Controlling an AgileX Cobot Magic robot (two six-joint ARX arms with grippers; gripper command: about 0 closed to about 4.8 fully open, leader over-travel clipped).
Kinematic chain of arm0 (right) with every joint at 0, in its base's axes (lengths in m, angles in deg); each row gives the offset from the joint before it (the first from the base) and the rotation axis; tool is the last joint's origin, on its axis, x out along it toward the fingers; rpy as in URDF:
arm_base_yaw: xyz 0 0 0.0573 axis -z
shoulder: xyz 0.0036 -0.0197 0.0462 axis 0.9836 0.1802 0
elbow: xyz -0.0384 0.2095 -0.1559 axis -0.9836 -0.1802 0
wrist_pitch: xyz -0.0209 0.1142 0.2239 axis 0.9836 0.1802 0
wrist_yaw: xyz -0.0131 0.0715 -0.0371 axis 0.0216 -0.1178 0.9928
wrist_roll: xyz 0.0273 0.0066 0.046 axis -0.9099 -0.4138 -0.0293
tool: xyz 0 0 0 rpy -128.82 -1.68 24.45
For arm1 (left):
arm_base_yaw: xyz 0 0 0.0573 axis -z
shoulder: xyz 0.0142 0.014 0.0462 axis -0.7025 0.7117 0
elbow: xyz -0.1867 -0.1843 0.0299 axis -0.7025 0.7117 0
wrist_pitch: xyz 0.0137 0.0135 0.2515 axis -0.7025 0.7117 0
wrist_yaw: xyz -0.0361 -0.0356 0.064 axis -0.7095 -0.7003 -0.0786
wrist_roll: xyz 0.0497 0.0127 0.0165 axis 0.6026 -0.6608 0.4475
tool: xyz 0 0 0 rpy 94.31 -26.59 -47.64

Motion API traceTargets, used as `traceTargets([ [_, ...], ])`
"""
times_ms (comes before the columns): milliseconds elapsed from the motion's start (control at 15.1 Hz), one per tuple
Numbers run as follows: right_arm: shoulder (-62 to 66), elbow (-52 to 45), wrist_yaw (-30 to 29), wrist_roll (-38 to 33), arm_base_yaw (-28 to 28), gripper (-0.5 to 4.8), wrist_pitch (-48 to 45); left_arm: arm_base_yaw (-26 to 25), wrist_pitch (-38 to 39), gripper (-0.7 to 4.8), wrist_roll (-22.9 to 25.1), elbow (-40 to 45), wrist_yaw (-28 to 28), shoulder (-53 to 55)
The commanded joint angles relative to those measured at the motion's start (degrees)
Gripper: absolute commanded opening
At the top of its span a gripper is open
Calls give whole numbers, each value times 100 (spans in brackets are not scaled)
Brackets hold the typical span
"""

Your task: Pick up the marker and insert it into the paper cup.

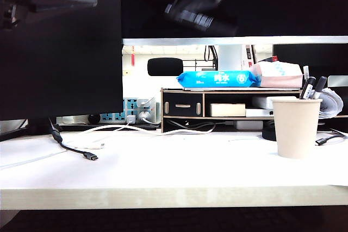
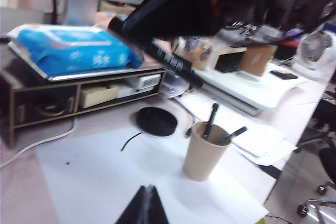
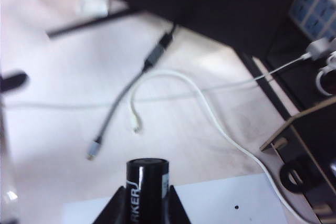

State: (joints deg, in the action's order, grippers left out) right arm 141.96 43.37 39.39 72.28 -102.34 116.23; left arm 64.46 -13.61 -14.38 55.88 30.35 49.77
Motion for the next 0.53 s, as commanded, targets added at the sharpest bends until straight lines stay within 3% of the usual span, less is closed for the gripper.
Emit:
traceTargets([
  [66, -496, 22, -767, -343, 455, 49, 275, 15, -85, -5, -192, -44, -468, -9],
  [265, -938, 22, -907, -426, 861, 49, 437, 179, -260, -5, -269, -46, -476, -9],
  [530, -1287, -4, -1593, -485, 1314, 49, 730, 435, -387, -5, -275, -205, -433, -4],
])
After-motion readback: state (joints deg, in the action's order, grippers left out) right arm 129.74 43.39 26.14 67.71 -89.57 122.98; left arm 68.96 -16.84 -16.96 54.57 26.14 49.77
